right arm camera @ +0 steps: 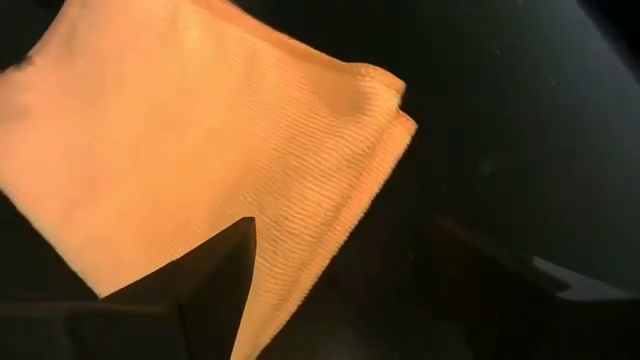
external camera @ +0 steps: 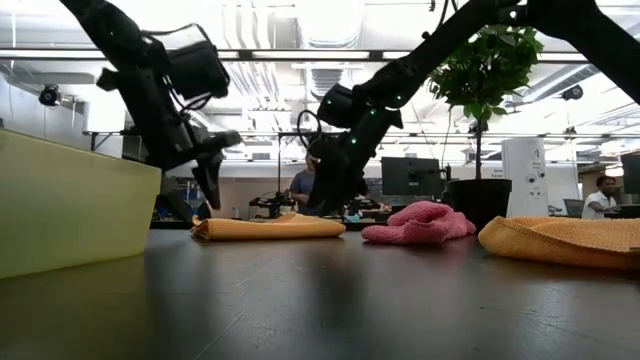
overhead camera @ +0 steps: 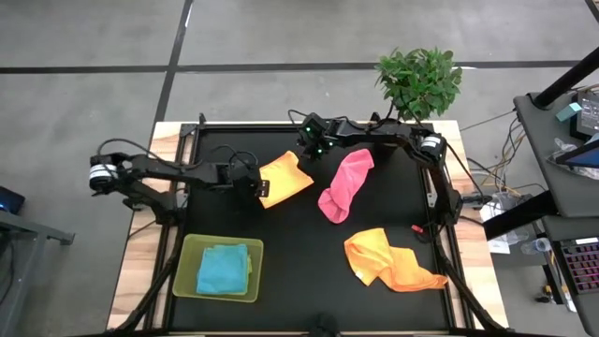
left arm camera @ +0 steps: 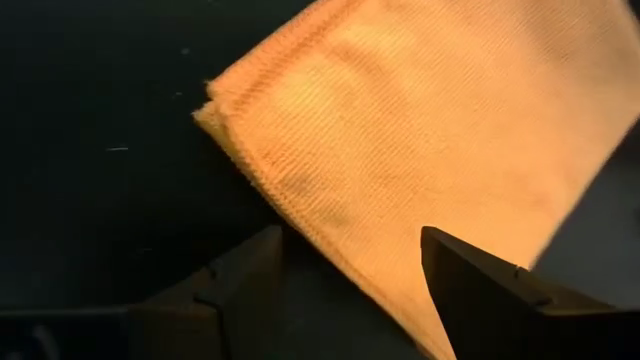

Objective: Fold microfiber towels
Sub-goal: Put the folded orange microfiber towel into the yellow bin

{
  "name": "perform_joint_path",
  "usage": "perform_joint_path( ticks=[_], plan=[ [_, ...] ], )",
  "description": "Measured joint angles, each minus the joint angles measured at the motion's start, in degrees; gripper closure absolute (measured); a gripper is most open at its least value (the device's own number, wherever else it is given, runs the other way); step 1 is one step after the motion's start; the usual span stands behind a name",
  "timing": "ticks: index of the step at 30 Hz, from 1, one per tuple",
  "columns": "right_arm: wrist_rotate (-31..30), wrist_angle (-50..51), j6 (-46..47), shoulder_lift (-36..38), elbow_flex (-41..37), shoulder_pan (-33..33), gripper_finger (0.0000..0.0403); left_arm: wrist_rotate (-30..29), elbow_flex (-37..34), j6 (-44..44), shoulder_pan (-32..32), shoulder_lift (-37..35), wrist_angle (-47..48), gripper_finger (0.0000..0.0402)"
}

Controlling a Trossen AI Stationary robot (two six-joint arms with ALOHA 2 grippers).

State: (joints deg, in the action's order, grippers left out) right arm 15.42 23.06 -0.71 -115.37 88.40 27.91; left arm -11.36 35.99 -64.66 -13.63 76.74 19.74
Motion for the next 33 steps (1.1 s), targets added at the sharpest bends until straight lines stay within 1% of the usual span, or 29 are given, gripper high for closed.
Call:
perform_joint_path(
  ticks=[5,9,17,22,30,33],
  plan=[
    [0.0,-2.0,2.6,0.0,-1.4,0.7,0.0111,0.0,0.0,0.3,0.0,5.0,-3.9,0.0178],
    [0.0,-3.2,3.3,0.0,-2.5,0.5,0.011,-0.5,0.4,0.5,0.0,7.2,-5.3,0.0178],
    [0.3,-8.0,6.2,0.0,-5.6,0.1,0.0108,-1.5,0.4,0.7,0.0,7.5,-6.9,0.0178],
    [2.6,-8.9,6.3,0.0,-5.8,-0.8,0.011,-2.0,0.3,1.0,-0.1,7.8,-7.8,0.0178],
    [2.6,-10.1,6.8,0.0,-5.8,-2.2,0.011,-2.8,0.6,0.7,-0.1,11.2,-10.8,0.0178],
    [2.6,-10.1,6.9,0.0,-5.8,-2.2,0.0114,-3.2,0.6,0.7,-0.1,12.1,-11.8,0.0184]
  ],
)
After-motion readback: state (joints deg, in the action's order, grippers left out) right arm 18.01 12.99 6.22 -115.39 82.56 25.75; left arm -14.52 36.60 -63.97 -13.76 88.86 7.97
